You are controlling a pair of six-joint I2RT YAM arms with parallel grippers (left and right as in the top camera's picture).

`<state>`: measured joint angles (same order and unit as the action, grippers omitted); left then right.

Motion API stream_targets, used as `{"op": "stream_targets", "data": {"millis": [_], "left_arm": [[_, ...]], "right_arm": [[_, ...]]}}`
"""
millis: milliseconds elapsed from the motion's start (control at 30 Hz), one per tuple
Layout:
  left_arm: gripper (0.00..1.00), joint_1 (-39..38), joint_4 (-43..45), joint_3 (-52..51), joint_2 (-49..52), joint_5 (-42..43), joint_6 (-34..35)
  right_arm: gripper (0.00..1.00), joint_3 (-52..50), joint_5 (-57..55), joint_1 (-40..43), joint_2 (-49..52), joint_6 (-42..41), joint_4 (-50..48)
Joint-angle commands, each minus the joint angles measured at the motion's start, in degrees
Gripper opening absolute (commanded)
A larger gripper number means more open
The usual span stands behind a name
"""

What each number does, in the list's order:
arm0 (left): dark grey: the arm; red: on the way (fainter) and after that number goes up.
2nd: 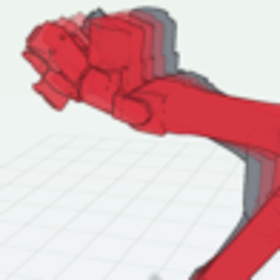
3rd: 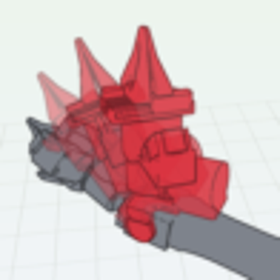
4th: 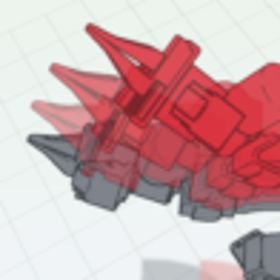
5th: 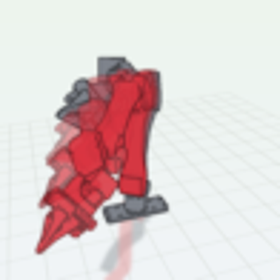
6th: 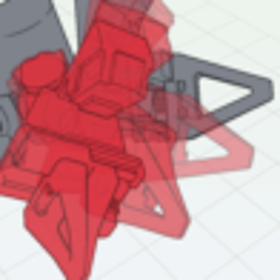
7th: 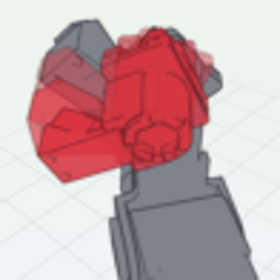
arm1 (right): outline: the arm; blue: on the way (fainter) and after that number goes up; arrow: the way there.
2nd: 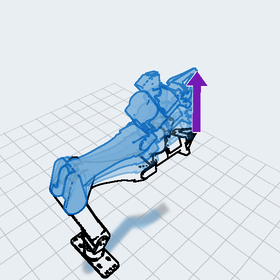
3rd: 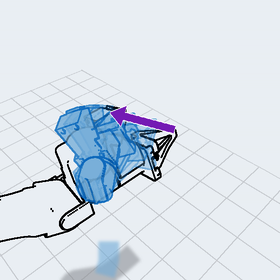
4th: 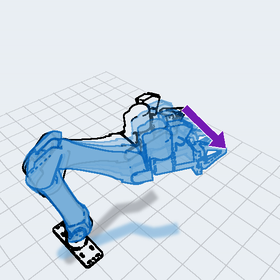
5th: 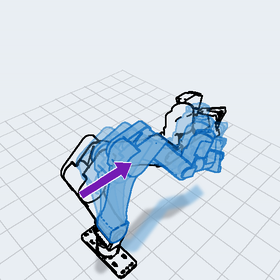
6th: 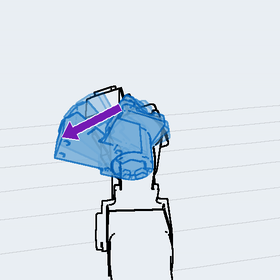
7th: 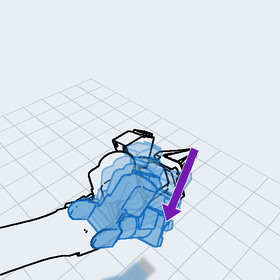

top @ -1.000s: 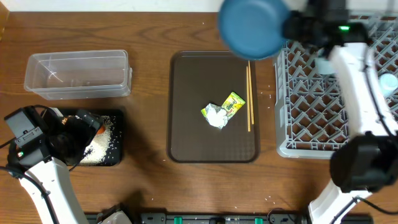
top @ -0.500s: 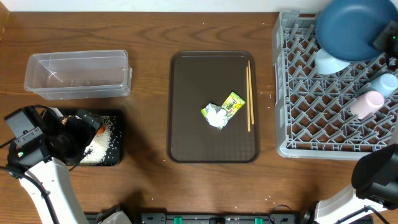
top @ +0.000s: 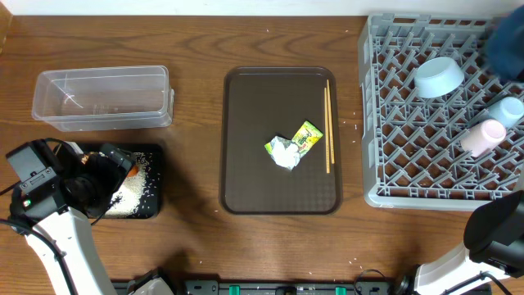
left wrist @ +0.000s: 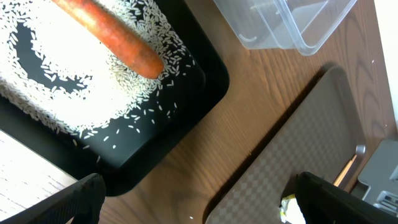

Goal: Sort waste into correct bins and load items into the dishwasher rack
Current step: 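Lift the blue plate and carry it into the rack's back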

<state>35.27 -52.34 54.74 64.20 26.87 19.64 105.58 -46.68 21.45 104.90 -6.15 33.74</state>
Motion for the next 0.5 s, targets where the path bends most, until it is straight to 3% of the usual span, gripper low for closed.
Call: {"op": "stream_targets", "data": {"millis": [0, 300, 467], "left_arm": [[0.98, 0.35, -0.09, 0.13, 0.11, 0.52, -0.5], [0.98, 0.35, -0.09, 0.13, 0.11, 0.52, -0.5], [0.98, 0.35, -0.09, 0.13, 0.11, 0.52, -0.48]], "right_arm": [[0.01, 0.81, -7.32, 0.76, -2.34, 9.75, -3.63], [0.01, 0.81, -6.67, 3.8, 0.37, 18.1, -9.14], [0.01, 0.81, -7.28, 5.51, 4.15, 27.26, -12.87]]}}
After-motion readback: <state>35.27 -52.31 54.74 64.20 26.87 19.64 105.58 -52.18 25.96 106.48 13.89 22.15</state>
